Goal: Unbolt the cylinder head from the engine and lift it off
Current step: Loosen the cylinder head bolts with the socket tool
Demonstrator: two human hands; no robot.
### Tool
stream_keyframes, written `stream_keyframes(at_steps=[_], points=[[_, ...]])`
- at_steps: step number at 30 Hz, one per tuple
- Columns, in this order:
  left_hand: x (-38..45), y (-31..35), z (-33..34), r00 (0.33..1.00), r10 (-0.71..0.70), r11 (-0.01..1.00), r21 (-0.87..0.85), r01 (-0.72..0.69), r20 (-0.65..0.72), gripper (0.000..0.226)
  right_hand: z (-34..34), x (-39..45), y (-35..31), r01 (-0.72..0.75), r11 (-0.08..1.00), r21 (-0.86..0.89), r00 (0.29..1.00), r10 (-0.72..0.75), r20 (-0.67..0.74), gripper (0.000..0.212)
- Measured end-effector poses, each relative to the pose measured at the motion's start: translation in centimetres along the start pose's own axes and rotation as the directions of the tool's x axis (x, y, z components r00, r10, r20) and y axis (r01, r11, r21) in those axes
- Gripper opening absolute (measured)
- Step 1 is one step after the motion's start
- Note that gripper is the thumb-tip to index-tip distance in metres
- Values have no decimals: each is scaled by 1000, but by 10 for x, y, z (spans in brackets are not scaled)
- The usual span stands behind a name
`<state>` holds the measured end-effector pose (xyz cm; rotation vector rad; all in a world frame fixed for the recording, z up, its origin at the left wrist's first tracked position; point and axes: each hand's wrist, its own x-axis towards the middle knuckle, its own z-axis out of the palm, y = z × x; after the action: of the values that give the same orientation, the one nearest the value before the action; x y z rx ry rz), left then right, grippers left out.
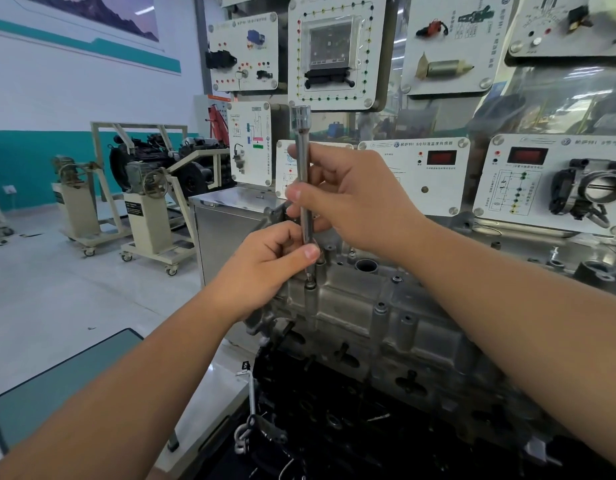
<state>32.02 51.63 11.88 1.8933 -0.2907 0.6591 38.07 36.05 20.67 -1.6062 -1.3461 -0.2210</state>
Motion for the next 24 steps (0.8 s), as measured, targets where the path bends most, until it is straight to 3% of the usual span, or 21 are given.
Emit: stream_keyframes(at_steps=[4,9,17,24], points=[[-1,1,-3,999,-17,1000,24,16,38,26,-2,-1,-4,-24,998,53,998,21,62,26],[0,-1,-2,1000,-3,1000,17,3,6,35,-1,0,-2,8,995,100,999,-12,40,42],[-3,-2,-4,998,-36,999,-13,37,57,30,-3,-1,-3,-14,997,75,994,6,113,41],[0,-5,-5,1000,-23,1000,-10,23,-7,37,-2,0,2,9,998,67,1000,-8,-7,25]])
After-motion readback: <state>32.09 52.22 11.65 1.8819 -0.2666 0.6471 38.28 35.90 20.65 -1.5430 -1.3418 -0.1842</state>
